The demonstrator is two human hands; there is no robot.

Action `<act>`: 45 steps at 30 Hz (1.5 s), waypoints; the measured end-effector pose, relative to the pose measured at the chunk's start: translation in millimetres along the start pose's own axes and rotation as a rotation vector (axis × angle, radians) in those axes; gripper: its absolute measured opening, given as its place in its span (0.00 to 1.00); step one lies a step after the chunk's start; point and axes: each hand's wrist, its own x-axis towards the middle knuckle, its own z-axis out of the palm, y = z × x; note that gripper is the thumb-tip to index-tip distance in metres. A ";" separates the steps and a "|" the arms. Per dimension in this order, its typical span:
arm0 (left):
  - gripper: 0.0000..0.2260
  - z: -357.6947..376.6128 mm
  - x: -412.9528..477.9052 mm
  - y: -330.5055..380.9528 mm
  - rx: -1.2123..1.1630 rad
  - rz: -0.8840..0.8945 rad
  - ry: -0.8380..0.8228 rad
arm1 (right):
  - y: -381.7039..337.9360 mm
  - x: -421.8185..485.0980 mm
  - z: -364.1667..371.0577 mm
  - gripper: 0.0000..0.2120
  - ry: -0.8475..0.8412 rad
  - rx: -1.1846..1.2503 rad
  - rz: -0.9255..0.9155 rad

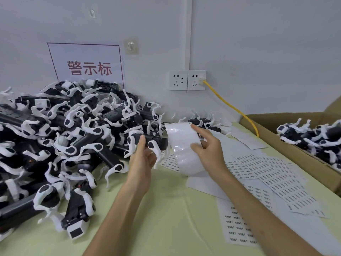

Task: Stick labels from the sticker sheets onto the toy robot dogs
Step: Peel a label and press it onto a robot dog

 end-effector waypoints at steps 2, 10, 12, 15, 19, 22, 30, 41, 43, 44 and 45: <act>0.14 -1.6 1.2 1.1 -0.047 0.009 0.038 | -2.2 0.2 -0.4 0.20 0.080 0.058 -0.009; 0.17 -4.2 5.8 -11.7 0.235 -0.025 0.070 | -12.4 4.4 -6.3 0.17 0.096 0.435 0.189; 0.16 -5.0 4.6 -11.1 0.226 -0.085 0.024 | -19.3 2.6 -5.5 0.17 0.007 0.570 0.217; 0.10 -3.4 -1.6 -8.7 0.176 -0.118 -0.064 | -30.8 -4.4 0.9 0.16 -0.134 0.550 0.143; 0.13 -0.3 -7.8 -6.7 0.050 -0.097 -0.162 | -36.3 -18.0 13.6 0.18 -0.155 0.269 -0.076; 0.20 0.8 -7.1 -2.9 -0.102 -0.136 -0.198 | -33.7 -23.2 20.4 0.20 -0.102 0.105 -0.154; 0.36 -1.0 -6.1 -4.9 -0.236 -0.126 -0.312 | -31.5 -22.0 19.5 0.23 -0.012 -0.027 -0.184; 0.15 2.0 -9.8 -9.8 0.016 -0.003 -0.226 | -30.3 -24.2 19.6 0.14 -0.019 -0.041 -0.169; 0.16 2.5 -9.6 -10.6 0.045 -0.007 -0.210 | -30.4 -23.9 18.9 0.14 -0.018 -0.059 -0.175; 0.16 3.1 -9.6 -11.1 0.058 -0.007 -0.206 | -30.4 -23.8 18.3 0.13 -0.021 -0.073 -0.180; 0.16 3.8 -9.6 -11.6 0.067 -0.007 -0.199 | -30.5 -23.8 17.9 0.12 -0.024 -0.088 -0.184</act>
